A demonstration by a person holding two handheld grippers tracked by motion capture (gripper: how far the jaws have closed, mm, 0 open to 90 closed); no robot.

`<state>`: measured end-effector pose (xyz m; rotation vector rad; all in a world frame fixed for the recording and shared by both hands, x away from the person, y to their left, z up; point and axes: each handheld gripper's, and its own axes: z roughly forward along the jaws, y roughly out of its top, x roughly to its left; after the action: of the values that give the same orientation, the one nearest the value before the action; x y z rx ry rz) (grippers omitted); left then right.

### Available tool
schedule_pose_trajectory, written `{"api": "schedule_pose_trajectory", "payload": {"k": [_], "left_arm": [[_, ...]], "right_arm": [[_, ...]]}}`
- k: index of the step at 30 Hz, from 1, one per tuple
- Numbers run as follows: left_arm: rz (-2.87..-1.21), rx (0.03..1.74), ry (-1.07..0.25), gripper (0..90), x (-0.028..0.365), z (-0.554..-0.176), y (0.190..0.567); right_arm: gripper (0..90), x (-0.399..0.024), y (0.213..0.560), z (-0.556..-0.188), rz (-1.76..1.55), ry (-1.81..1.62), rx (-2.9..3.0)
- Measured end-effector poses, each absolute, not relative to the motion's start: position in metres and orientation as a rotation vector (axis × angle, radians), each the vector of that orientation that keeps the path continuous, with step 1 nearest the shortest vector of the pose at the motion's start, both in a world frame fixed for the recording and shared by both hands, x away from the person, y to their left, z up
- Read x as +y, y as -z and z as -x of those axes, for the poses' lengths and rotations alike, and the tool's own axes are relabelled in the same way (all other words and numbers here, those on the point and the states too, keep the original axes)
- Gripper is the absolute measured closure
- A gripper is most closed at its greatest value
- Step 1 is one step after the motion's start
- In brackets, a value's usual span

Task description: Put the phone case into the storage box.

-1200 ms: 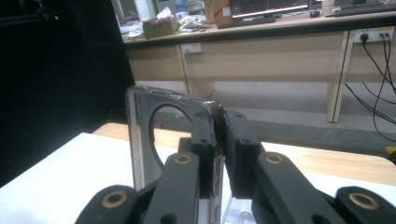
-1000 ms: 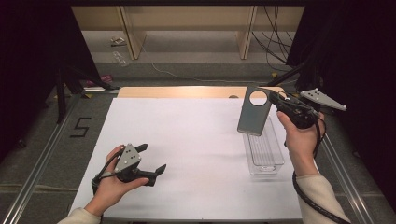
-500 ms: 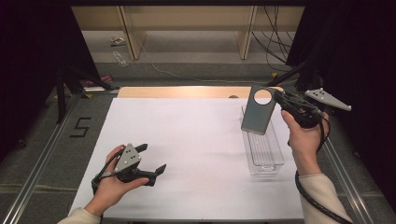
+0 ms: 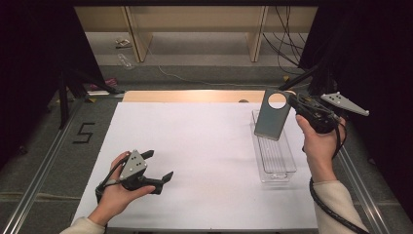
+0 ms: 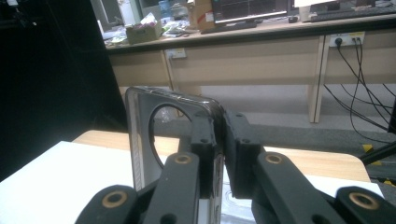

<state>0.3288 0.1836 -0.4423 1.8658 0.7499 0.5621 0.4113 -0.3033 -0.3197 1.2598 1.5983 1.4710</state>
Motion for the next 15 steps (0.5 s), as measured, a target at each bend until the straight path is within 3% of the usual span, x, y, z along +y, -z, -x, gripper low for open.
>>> {"api": "schedule_pose_trajectory", "payload": {"k": [15], "left_arm": [[-1.866, 0.750, -0.562, 4.8, 0.1837, -0.3289, 0.4423]], "right_arm": [[83.3, -0.3083, 0.3221, -0.4134, -1.260, -1.447, 1.589]]}}
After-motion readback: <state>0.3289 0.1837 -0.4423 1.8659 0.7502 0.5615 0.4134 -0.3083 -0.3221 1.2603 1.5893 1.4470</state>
